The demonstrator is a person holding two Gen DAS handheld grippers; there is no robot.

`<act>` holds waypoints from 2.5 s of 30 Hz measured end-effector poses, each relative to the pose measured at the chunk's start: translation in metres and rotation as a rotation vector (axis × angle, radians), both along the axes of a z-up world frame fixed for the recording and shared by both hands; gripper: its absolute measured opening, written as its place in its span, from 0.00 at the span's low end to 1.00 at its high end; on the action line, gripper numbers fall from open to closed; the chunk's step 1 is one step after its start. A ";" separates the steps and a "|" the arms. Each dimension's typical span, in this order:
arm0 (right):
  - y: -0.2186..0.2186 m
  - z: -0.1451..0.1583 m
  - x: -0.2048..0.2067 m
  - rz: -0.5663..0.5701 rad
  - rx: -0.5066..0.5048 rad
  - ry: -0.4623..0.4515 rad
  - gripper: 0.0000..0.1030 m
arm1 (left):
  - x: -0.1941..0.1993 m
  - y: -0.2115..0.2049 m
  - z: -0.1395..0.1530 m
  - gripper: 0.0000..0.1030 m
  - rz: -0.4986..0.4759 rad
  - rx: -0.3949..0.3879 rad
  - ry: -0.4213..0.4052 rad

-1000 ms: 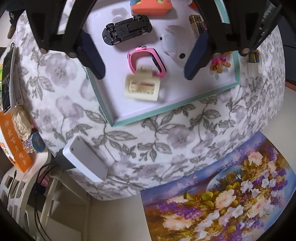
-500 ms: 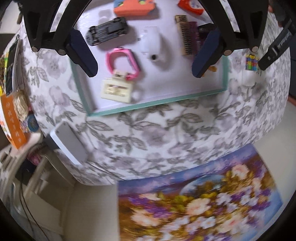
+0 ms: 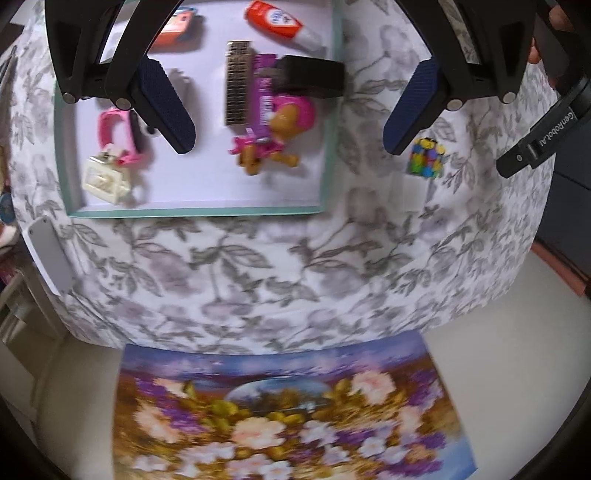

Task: Organize rigid objects
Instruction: 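Withdraw both grippers from the tray toward the remaining objects, then close the left gripper on the multicolour block toy and lift it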

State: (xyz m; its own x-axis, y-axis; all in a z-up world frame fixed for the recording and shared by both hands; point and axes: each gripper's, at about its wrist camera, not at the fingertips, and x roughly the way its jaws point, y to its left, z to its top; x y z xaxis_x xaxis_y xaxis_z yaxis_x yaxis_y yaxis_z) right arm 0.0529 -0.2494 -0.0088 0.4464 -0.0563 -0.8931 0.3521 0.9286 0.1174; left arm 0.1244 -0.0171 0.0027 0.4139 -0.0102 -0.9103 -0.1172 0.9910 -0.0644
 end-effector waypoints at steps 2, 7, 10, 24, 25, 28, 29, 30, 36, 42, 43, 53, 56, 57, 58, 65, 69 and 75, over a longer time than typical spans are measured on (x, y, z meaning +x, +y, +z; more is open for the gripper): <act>0.009 0.000 0.002 0.019 -0.007 0.002 1.00 | 0.002 0.009 -0.001 0.92 0.012 0.000 0.004; 0.029 -0.003 0.010 0.056 -0.001 0.006 1.00 | 0.005 0.034 -0.002 0.92 0.050 -0.008 0.011; 0.041 -0.005 0.016 0.075 0.002 0.009 1.00 | 0.009 0.044 -0.006 0.92 0.063 -0.013 0.022; 0.081 -0.042 0.037 0.149 -0.004 0.065 1.00 | 0.029 0.034 -0.051 0.92 0.022 -0.034 0.121; 0.085 -0.044 0.038 0.159 -0.003 0.065 1.00 | 0.030 0.035 -0.052 0.92 0.023 -0.036 0.127; 0.093 -0.049 0.042 0.178 0.002 0.057 1.00 | 0.030 0.038 -0.058 0.92 0.040 -0.037 0.141; 0.094 -0.050 0.043 0.182 0.005 0.054 1.00 | 0.031 0.040 -0.059 0.92 0.047 -0.039 0.144; 0.097 -0.052 0.044 0.191 0.009 0.051 1.00 | 0.031 0.041 -0.060 0.92 0.050 -0.045 0.145; 0.092 -0.053 0.046 0.171 -0.009 0.023 1.00 | 0.033 0.036 -0.066 0.92 0.031 -0.089 0.164; 0.072 -0.047 0.052 0.133 -0.022 0.001 1.00 | 0.035 0.027 -0.067 0.92 0.015 -0.107 0.164; 0.069 -0.047 0.053 0.131 -0.018 0.000 1.00 | 0.036 0.025 -0.068 0.92 0.015 -0.111 0.162; 0.039 -0.047 0.064 0.081 -0.030 -0.018 1.00 | 0.041 -0.007 -0.072 0.92 -0.055 -0.141 0.159; 0.031 -0.049 0.065 0.064 -0.022 -0.010 1.00 | 0.041 -0.011 -0.072 0.92 -0.068 -0.164 0.162; 0.029 -0.049 0.064 0.061 -0.020 -0.011 1.00 | 0.041 -0.011 -0.072 0.92 -0.073 -0.179 0.163; 0.028 -0.049 0.063 0.057 -0.018 -0.013 1.00 | 0.041 -0.011 -0.072 0.92 -0.075 -0.189 0.163; 0.018 -0.045 0.059 0.030 -0.017 -0.016 1.00 | 0.042 -0.016 -0.074 0.92 -0.103 -0.232 0.174; 0.014 -0.045 0.058 0.018 -0.015 -0.009 1.00 | 0.041 -0.022 -0.078 0.92 -0.122 -0.222 0.183; 0.009 -0.046 0.056 -0.003 -0.010 -0.009 1.00 | 0.039 -0.032 -0.081 0.83 -0.167 -0.229 0.194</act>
State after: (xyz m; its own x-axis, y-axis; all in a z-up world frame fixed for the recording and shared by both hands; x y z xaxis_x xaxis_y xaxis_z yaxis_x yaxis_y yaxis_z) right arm 0.1085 -0.2408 -0.0544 0.4545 -0.0666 -0.8882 0.3534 0.9288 0.1112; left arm 0.1630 -0.0492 -0.0788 0.2089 -0.2767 -0.9380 0.0142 0.9599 -0.2800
